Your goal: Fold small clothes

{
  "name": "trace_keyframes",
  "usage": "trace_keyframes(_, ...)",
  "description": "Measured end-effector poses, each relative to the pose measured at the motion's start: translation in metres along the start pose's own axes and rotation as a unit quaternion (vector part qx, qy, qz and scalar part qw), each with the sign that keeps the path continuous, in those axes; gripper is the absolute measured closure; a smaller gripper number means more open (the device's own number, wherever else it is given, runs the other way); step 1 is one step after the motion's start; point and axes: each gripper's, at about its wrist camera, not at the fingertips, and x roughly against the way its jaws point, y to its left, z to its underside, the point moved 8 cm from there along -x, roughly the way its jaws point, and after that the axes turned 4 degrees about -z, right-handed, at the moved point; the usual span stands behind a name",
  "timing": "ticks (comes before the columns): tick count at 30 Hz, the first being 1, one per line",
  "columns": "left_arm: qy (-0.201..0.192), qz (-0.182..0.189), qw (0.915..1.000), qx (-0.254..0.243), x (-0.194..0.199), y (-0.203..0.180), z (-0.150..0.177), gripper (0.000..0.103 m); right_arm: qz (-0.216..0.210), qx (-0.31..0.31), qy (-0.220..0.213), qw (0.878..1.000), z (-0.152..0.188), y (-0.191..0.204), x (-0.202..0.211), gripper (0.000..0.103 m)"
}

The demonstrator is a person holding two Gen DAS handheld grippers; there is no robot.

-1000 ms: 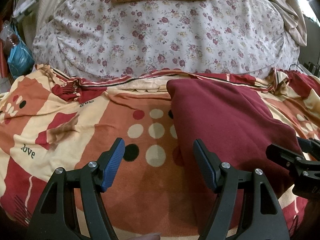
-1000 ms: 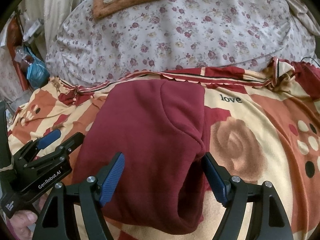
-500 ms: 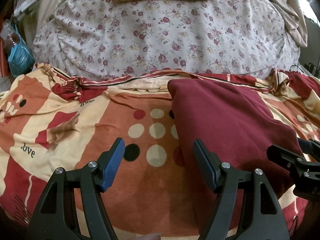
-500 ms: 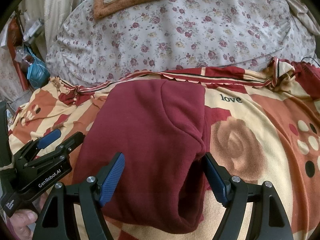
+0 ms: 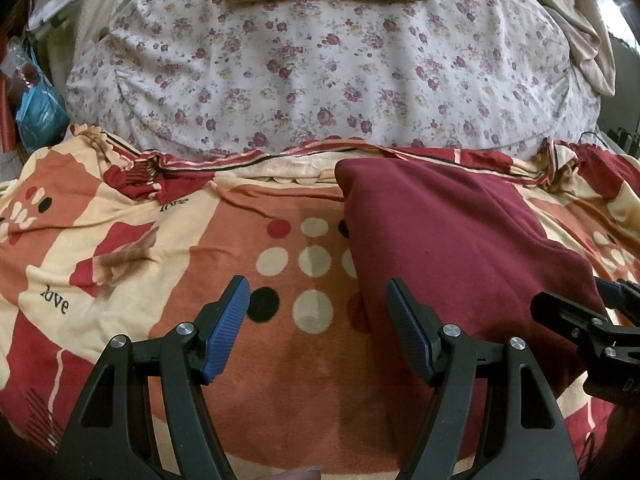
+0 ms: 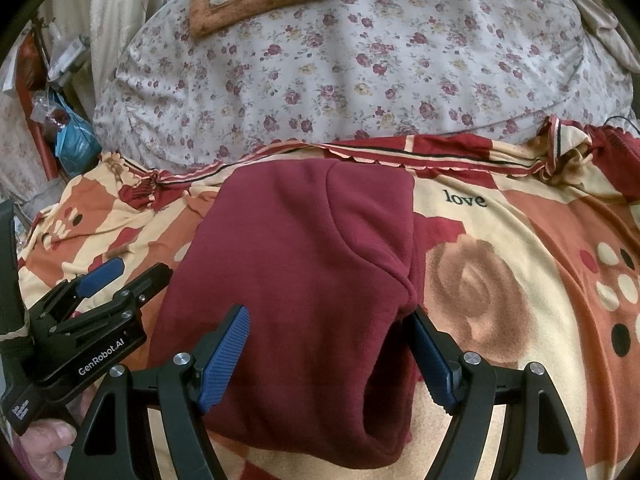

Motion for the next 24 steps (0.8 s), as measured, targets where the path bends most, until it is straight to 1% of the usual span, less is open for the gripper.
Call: trace_keyframes(24, 0.0, -0.001, 1.0, 0.003, 0.0002, -0.0006, 0.0005, 0.032, 0.0, 0.001, 0.0, 1.0, -0.0005, 0.0009, 0.0014, 0.026)
